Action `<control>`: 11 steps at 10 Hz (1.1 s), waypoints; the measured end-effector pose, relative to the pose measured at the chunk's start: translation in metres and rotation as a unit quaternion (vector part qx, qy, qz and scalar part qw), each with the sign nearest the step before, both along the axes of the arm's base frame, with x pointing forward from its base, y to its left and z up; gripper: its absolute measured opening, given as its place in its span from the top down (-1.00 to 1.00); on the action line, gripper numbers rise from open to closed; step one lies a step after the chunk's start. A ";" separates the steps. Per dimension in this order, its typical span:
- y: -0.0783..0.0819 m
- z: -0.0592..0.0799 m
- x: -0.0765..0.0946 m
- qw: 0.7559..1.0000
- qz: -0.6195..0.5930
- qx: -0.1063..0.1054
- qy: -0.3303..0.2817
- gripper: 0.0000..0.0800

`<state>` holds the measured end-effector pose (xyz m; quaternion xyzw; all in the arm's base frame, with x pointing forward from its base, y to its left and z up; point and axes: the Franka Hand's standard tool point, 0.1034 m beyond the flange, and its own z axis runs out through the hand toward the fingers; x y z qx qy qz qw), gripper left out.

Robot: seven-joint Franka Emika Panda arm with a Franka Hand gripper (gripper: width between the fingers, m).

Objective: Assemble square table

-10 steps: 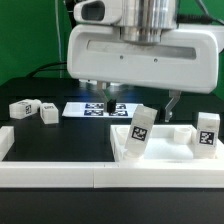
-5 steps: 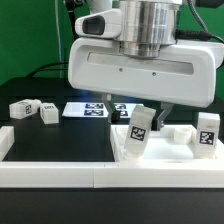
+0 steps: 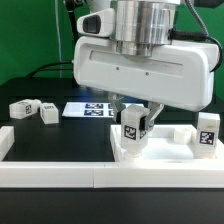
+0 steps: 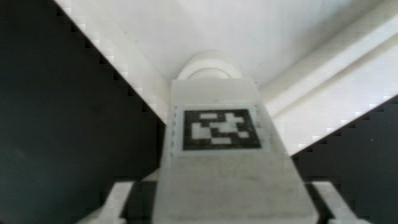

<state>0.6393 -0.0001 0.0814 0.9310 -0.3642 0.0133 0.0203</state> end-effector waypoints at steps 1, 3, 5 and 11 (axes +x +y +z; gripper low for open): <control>-0.001 -0.001 -0.001 0.999 -0.039 0.000 -0.001 0.28; -0.007 -0.002 -0.005 0.983 -0.178 0.002 -0.042 0.28; -0.006 -0.002 -0.012 0.951 -0.303 0.016 -0.064 0.28; 0.026 -0.003 -0.014 0.842 -0.532 0.037 -0.086 0.27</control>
Offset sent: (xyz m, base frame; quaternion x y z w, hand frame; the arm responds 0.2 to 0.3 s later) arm -0.0245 0.0166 -0.0154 0.1100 -0.0365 0.4121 0.9037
